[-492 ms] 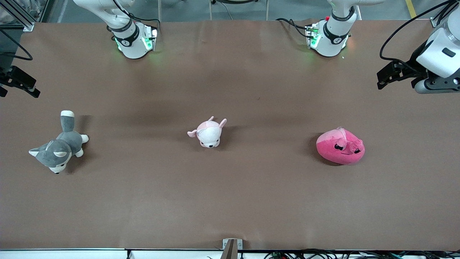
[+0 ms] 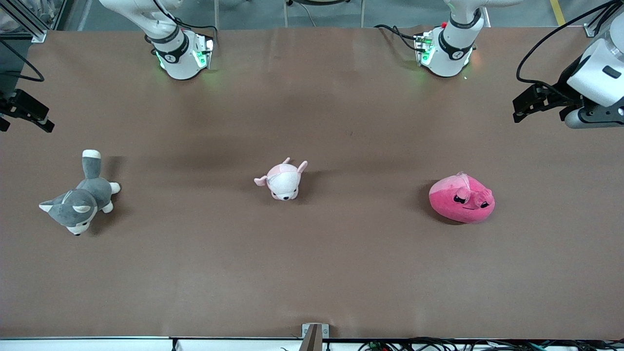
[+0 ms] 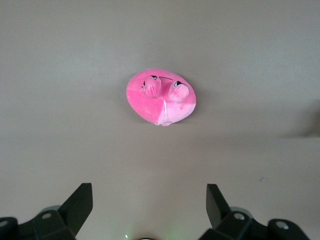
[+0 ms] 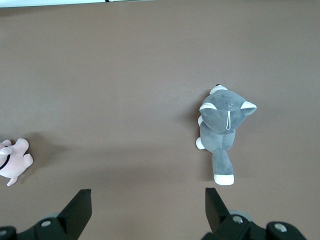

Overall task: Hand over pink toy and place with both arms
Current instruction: 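Move the left gripper down toward the pink plush toy, then close the left gripper on the pink plush toy's ear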

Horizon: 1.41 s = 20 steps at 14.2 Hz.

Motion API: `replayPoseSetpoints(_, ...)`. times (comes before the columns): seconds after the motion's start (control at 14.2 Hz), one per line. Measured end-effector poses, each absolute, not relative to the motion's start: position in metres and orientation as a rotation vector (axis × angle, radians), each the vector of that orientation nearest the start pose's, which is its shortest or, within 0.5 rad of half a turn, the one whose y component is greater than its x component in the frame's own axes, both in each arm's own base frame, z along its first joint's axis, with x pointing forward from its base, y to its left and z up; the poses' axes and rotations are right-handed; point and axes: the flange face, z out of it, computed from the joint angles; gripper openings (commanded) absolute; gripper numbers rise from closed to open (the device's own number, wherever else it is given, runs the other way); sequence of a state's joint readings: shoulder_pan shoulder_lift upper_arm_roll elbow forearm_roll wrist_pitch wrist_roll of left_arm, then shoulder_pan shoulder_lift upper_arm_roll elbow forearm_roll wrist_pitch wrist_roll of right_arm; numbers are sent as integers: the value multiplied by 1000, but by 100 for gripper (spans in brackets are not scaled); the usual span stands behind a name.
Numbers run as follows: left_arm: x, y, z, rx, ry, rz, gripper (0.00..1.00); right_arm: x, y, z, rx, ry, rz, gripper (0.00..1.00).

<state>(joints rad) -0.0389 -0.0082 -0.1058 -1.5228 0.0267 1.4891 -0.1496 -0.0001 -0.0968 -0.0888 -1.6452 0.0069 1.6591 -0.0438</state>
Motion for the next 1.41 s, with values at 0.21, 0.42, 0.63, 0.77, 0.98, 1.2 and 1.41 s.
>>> replayPoseSetpoints(0.21,561,-64,618,-3114,-46,44,100,531,-49,650,-3128,71,-175,100)
replayPoseSetpoints(0.42,590,-53,565,-3122,-76,19,100,531,-49,650,-3128,71,-175,100)
replayPoseSetpoints(0.63,603,-26,503,-3126,-144,-39,100,531,-50,651,-3126,74,-179,100)
replayPoseSetpoints(0.77,605,-22,468,-3129,-151,-57,97,531,-50,653,-3126,75,-189,100)
replayPoseSetpoints(0.98,612,-32,435,-3137,-126,-61,82,531,-51,660,-3126,77,-213,100)
replayPoseSetpoints(1.2,621,-36,407,-3144,-115,-47,73,531,-52,665,-3126,80,-228,100)
replayPoseSetpoints(1.41,625,-36,382,-3146,-116,-2,66,530,-59,665,-3125,99,-228,100)
